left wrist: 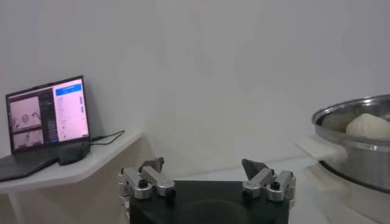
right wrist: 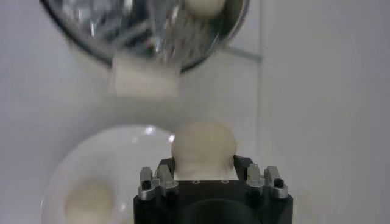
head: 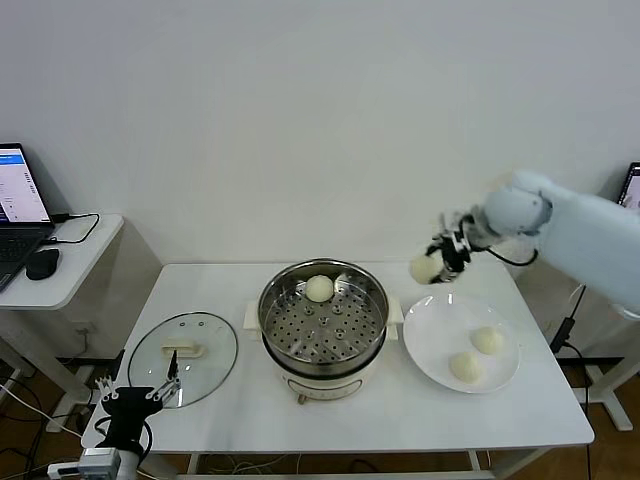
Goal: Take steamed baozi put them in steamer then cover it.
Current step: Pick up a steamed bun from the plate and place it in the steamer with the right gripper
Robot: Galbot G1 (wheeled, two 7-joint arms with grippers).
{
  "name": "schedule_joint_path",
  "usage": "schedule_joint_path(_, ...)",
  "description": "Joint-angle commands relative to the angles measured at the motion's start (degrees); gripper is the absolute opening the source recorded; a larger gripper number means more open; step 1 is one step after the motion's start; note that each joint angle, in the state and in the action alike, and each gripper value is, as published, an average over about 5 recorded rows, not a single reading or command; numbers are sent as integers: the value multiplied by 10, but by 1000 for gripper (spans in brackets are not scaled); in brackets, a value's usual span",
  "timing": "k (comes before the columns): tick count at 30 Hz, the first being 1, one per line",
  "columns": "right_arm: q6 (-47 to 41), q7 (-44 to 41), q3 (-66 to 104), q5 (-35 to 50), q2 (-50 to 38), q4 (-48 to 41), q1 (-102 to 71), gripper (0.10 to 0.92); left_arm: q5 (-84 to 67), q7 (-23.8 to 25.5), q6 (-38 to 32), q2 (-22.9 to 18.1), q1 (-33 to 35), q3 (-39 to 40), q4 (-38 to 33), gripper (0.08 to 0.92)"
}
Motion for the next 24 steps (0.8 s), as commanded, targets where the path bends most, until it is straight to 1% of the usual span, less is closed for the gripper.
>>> schedule_joint_path(1,-98,69,-59,155,144,31,58,603,-1,0,1,-1,-1,0,1,823)
schedule_joint_path(6,-127,96,-51,149,220,-26,-11,605,-2,0,0,-6,-2,-2,5,823)
schedule_joint_path(12,-141,113,-48,140,285,-86,-59,602,-4,0,0,-9,-4,-4,4,823)
schedule_joint_path(24,-141,126,-37,103,347,-175,-136,602,-4,1,-1,-18,-9,-2,7,823)
